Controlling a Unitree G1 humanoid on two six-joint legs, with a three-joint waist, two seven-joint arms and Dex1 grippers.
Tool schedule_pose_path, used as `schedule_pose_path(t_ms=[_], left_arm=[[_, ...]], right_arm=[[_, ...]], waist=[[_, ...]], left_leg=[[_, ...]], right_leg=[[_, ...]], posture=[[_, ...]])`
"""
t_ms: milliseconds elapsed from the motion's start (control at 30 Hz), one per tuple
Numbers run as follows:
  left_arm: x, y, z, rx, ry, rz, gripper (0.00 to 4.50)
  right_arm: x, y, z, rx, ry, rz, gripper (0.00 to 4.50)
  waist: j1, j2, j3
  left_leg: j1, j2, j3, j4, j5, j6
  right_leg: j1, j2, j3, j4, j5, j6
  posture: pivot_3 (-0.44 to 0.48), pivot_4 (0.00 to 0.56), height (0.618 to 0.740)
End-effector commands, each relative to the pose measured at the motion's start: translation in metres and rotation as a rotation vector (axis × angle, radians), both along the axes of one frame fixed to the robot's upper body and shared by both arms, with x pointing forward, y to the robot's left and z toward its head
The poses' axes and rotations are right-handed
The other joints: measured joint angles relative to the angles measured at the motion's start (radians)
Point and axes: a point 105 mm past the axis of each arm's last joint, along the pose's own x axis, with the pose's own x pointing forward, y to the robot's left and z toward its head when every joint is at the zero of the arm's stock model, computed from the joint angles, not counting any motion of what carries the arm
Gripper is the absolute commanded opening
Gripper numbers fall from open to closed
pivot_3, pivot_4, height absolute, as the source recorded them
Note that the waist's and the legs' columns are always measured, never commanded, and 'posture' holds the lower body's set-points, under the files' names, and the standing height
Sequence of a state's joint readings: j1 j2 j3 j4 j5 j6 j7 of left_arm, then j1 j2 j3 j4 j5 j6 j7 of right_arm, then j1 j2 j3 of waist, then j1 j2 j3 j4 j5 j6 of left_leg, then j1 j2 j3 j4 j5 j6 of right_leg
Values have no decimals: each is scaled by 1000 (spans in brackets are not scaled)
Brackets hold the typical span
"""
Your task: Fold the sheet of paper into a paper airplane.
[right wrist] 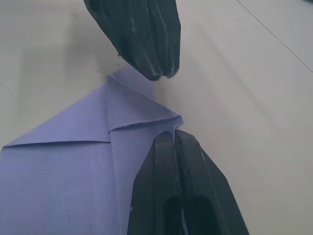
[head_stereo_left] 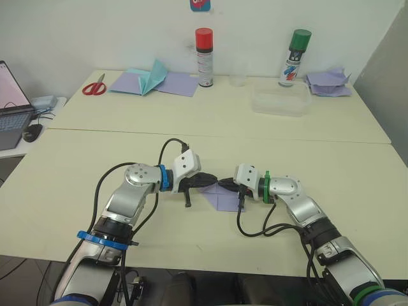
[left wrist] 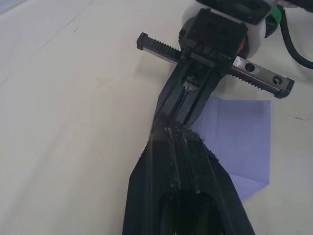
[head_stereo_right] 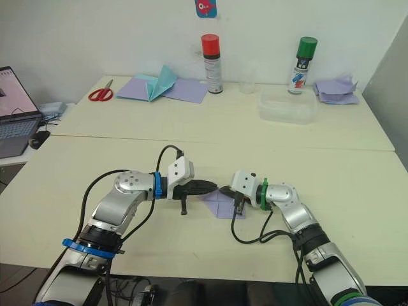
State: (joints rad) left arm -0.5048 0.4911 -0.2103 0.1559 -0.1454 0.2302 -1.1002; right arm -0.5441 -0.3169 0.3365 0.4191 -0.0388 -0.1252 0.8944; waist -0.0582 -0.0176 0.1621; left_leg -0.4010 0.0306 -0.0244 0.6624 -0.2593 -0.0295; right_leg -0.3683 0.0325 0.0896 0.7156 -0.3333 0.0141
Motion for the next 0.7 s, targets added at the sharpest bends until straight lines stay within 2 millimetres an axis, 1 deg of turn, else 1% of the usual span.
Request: schedule_pose_path(t_ms=[33, 233, 533, 600, 667, 700], left_arm=[[2, 1, -8, 34, -6, 25, 0], [-5, 0, -22, 50, 48, 17, 0], [-6, 18, -57, 169, 129, 75, 0], [-8, 20, -63, 179, 161, 86, 0], [-10, 20, -66, 179, 187, 91, 0], [-10, 20, -67, 176, 197, 88, 0]], right_arm=[[3, -2, 0, -17, -4, -11, 34], [4, -4, 1, -18, -7, -13, 34], [0, 1, 3, -8, -3, 10, 34], [-2, 3, 8, 17, 3, 23, 34], [0, 1, 19, 58, -9, 12, 34], [1, -1, 25, 74, -10, 7, 202]], waist=[[0, 0, 0], [0, 0, 0], [0, 0, 0], [0, 0, 0], [1, 0, 0], [1, 0, 0]], left_leg=[[0, 0, 0, 0, 0, 0], [0, 0, 0, 0, 0, 0], [0, 0, 0, 0, 0, 0], [0, 0, 0, 0, 0, 0], [1, 0, 0, 0, 0, 0], [1, 0, 0, 0, 0, 0]], right_leg=[[0, 0, 0, 0, 0, 0], [0, 0, 0, 0, 0, 0], [0, 0, 0, 0, 0, 0], [1, 0, 0, 0, 0, 0], [1, 0, 0, 0, 0, 0], [1, 0, 0, 0, 0, 0]], posture=[[0, 150, 740], [0, 150, 740], [0, 150, 740], [0, 150, 740], [0, 150, 740], [0, 150, 740]])
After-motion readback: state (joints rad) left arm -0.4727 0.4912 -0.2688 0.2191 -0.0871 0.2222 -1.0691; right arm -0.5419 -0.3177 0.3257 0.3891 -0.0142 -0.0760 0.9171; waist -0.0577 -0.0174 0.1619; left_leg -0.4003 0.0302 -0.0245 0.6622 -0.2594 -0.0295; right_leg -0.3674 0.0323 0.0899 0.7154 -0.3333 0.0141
